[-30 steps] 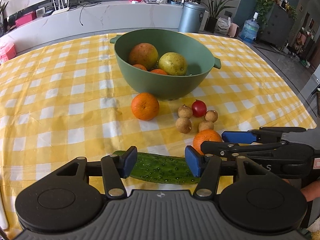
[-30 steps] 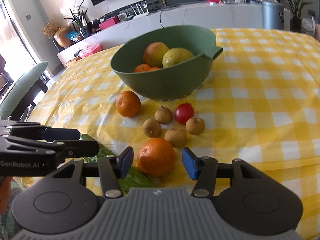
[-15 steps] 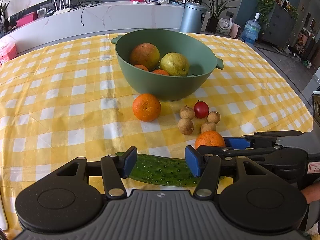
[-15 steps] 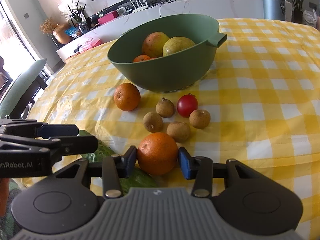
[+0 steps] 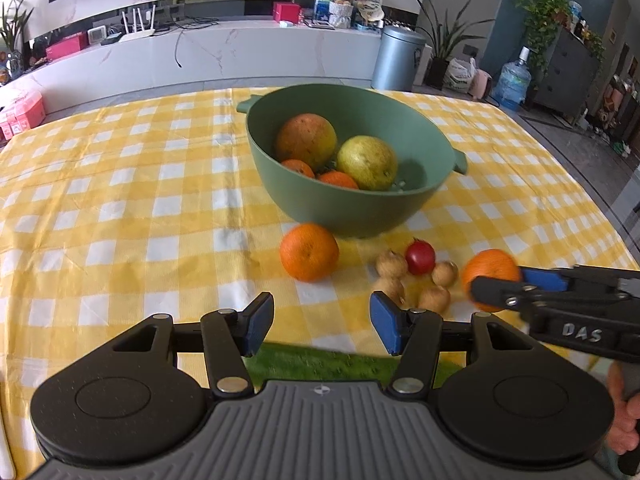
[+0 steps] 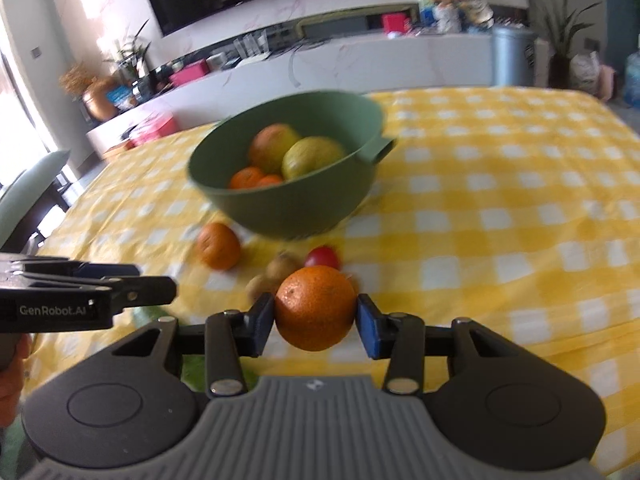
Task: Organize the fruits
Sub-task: 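Grasp an orange with the right gripper while the left gripper grasps another orange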
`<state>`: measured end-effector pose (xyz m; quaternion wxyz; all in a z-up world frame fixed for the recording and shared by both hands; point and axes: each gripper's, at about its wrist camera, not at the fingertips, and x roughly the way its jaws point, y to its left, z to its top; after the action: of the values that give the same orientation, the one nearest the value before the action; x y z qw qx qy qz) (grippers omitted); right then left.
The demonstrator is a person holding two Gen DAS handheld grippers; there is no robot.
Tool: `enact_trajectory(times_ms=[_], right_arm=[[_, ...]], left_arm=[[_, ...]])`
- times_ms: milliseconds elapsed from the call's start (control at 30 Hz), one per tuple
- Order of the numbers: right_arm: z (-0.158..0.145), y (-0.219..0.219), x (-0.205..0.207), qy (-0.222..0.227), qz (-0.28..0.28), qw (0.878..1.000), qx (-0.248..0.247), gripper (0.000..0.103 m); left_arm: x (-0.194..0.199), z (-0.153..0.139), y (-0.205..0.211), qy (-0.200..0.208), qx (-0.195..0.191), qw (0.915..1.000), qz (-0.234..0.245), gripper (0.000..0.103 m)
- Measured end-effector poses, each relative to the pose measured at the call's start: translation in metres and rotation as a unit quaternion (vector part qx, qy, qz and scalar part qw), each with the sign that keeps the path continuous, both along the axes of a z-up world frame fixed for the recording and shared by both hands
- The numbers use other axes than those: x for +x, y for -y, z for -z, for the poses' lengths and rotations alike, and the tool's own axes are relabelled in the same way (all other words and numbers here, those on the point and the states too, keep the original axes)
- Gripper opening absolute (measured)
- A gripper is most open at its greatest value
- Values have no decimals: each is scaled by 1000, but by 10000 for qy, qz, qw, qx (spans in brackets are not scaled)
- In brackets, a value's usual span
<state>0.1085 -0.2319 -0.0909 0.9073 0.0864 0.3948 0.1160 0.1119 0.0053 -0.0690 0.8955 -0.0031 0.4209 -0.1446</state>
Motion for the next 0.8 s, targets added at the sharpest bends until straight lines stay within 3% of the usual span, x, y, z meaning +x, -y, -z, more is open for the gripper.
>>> enact_trajectory(times_ms=[400,600,733,800], right_arm=[[4,18,25,179,389,9988,-225,42],[10,16,31,186,362,9990,-201,42],[12,16,30,182,356,9989,-233,42],[13,17,30,166,376,9989,-237,42]], left_arm=[[34,17,6,17,-44,9999,-139,65],[54,30,9,-192,7,9994,-281,66],[56,33,11,-260,-176,9994,-165,51],[55,33,13,-248,-154,9995,-146,50]])
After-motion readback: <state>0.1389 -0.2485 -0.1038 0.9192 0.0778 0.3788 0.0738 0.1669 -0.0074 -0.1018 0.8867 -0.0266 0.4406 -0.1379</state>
